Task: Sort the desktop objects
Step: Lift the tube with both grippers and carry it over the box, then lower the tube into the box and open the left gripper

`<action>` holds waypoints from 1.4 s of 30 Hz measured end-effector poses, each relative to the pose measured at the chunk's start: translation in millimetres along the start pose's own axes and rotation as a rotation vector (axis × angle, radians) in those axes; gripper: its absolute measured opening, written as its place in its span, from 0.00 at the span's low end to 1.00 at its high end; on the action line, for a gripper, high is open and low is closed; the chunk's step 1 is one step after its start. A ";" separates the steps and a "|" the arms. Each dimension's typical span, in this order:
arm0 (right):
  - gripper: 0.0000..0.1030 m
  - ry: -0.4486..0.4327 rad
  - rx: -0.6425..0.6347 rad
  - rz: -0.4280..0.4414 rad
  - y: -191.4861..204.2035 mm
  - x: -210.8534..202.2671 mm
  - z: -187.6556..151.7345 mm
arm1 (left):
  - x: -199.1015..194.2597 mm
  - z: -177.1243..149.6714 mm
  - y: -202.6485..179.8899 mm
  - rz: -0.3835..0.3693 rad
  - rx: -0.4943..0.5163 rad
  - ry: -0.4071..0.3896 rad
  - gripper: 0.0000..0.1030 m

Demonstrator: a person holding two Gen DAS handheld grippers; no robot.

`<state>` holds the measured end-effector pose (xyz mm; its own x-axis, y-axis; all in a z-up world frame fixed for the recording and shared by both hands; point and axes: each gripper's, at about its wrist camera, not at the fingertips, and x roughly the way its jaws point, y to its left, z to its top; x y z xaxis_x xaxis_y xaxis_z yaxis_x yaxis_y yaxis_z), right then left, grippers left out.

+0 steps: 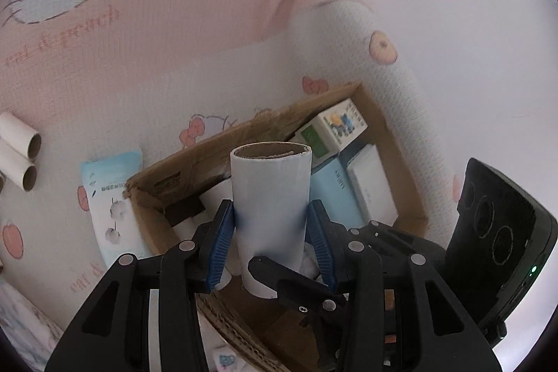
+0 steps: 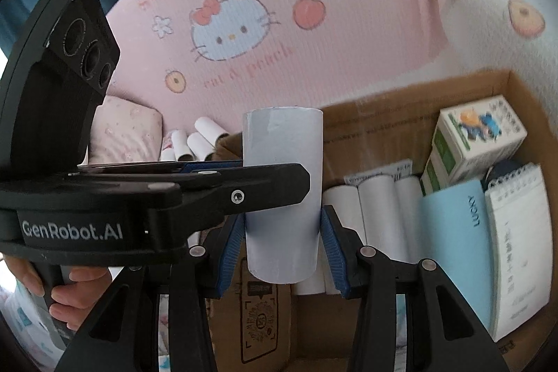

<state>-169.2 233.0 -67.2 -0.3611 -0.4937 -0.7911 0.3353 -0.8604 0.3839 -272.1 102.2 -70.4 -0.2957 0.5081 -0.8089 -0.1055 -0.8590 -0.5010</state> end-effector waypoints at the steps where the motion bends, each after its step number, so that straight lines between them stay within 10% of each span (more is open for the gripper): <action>1: 0.41 0.002 0.005 0.000 -1.8 1.3 0.2 | 3.5 2.5 -1.3 0.008 0.012 0.015 0.46; 42: 0.40 0.232 0.124 0.112 -29.0 69.2 5.0 | 52.8 10.7 -0.8 0.301 0.067 0.290 0.31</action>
<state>-208.3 223.2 -130.7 -0.1138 -0.5567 -0.8229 0.2476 -0.8181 0.5191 -297.8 129.0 -109.4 -0.0448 0.2228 -0.9738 -0.1198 -0.9690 -0.2162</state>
